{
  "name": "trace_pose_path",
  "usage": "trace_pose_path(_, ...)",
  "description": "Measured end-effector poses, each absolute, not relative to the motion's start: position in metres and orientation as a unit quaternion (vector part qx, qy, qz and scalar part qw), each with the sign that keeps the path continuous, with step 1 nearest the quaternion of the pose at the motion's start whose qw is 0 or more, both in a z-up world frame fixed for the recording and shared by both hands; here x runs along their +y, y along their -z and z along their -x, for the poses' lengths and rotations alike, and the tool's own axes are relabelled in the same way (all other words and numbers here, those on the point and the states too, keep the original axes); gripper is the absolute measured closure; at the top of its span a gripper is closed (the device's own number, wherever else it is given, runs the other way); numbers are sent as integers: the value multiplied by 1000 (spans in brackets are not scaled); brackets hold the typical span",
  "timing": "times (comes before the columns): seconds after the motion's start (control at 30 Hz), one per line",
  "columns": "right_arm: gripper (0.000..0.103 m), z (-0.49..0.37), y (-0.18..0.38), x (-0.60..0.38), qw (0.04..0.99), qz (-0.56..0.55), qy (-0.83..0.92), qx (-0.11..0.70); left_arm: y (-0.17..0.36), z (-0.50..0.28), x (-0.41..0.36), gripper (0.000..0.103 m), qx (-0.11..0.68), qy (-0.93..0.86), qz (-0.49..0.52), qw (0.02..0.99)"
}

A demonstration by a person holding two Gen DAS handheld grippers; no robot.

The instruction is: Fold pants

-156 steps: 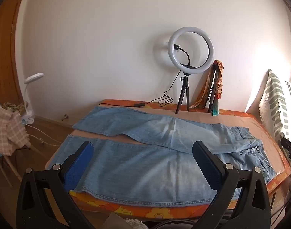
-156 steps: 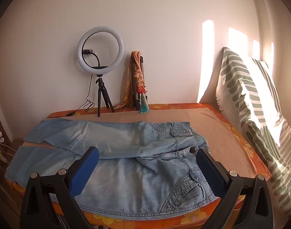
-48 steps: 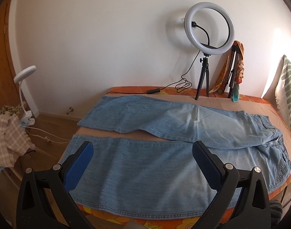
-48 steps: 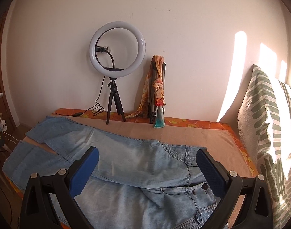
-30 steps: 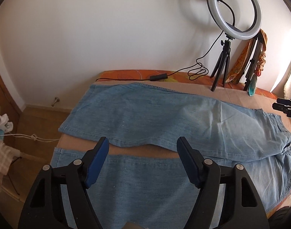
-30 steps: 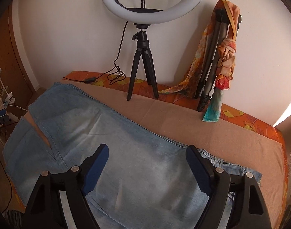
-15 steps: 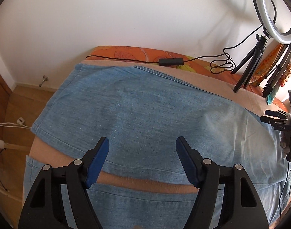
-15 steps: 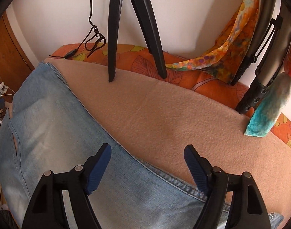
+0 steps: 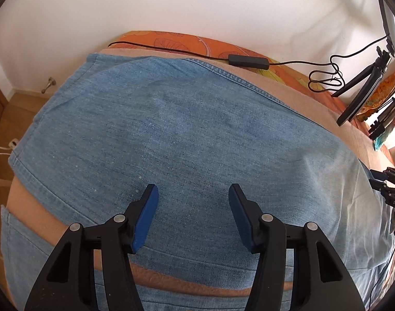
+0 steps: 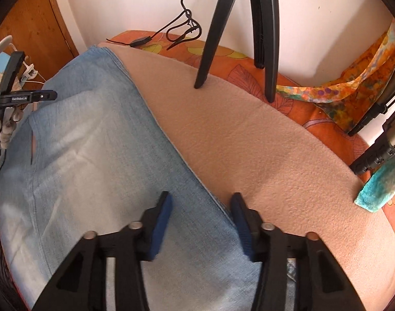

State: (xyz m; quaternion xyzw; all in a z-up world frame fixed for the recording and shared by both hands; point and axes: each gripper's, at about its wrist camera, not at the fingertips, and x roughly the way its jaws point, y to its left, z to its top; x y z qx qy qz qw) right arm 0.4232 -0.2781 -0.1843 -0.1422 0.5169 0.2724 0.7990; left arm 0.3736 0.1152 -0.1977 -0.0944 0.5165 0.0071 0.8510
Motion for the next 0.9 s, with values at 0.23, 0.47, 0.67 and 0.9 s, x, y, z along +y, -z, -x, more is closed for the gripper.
trace_pose_path(0.23, 98, -405, 172, -261, 798, 167, -251, 521, 192, -374, 121, 49, 510, -9, 107, 853)
trace_pose_path(0.47, 99, -367, 123, -266, 815, 79, -292, 495, 176, -375, 123, 46, 504, -4, 122, 855)
trace_pose_path(0.67, 99, -313, 122, -249, 792, 70, -336, 505, 154, -388, 107, 39, 489, 14, 125, 863)
trace_pose_path(0.9, 99, -281, 141, -238, 768, 87, -362, 521, 160, -431, 79, 36, 513, 11, 146, 846)
